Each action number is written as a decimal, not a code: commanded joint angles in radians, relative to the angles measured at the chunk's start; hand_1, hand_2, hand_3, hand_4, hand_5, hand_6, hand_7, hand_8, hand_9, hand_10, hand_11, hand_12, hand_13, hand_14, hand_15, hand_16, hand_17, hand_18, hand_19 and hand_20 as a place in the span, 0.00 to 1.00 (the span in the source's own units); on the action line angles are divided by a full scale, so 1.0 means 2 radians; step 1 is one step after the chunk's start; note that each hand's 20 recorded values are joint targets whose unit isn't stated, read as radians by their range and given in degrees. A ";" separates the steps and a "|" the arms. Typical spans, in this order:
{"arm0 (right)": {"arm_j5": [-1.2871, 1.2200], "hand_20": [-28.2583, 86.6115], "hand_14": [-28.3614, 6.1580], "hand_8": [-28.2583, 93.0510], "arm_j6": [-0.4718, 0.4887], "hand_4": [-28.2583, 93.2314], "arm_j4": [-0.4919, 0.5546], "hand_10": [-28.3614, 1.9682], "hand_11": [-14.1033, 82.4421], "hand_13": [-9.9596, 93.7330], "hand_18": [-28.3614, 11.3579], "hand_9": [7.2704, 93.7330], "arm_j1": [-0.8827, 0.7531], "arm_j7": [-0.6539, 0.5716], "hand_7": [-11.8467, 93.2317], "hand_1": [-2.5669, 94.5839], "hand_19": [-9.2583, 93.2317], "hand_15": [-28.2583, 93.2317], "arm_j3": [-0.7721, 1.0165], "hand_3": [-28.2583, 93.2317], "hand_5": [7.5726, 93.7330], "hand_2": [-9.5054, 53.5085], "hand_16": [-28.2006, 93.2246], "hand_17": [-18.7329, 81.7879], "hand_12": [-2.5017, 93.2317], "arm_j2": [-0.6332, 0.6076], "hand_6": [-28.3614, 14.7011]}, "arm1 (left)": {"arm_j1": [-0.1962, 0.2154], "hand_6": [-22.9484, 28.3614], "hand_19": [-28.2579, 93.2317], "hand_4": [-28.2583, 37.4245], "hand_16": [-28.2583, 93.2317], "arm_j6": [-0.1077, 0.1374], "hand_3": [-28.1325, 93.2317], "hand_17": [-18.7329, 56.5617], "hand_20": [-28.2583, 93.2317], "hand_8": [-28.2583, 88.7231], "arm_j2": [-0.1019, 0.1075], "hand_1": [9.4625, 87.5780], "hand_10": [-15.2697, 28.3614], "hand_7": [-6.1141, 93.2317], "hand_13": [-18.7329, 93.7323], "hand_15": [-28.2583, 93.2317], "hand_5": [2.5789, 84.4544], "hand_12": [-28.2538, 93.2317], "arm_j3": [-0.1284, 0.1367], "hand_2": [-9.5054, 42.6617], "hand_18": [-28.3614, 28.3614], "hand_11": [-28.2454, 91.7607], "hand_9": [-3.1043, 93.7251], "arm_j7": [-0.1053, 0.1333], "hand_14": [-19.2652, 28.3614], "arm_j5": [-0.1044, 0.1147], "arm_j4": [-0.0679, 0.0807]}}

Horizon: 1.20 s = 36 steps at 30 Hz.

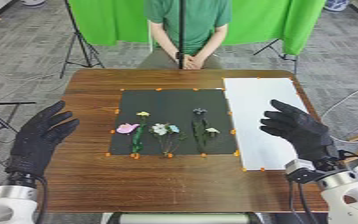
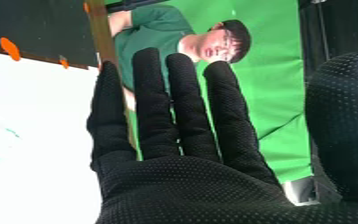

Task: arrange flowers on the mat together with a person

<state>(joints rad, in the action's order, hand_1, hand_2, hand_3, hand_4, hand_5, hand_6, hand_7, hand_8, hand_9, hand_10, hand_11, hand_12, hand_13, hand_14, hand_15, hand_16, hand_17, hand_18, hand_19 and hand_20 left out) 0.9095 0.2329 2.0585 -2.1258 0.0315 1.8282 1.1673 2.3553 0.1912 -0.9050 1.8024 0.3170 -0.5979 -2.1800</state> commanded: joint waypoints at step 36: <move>0.003 0.49 0.43 0.16 -0.014 0.03 0.000 0.44 0.29 0.46 0.18 0.43 -0.002 0.014 0.25 0.21 0.57 0.47 -0.014 0.95 0.41 0.10 0.45 0.30 0.28 -0.002 0.57 | 0.002 0.51 0.65 0.05 0.23 -0.013 0.80 0.20 0.30 0.16 0.005 0.24 0.68 0.28 0.44 0.56 0.43 0.37 0.006 0.21 0.90 0.48 0.39 -0.020 0.79 -0.006 0.005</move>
<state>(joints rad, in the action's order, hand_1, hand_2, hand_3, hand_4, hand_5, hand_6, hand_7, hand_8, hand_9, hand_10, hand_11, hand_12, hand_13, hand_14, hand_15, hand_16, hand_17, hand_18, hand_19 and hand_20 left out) 0.9143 0.2358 2.0514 -2.1201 0.0382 1.8000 1.1656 2.3572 0.1822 -0.8921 1.8165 0.2922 -0.5993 -2.1754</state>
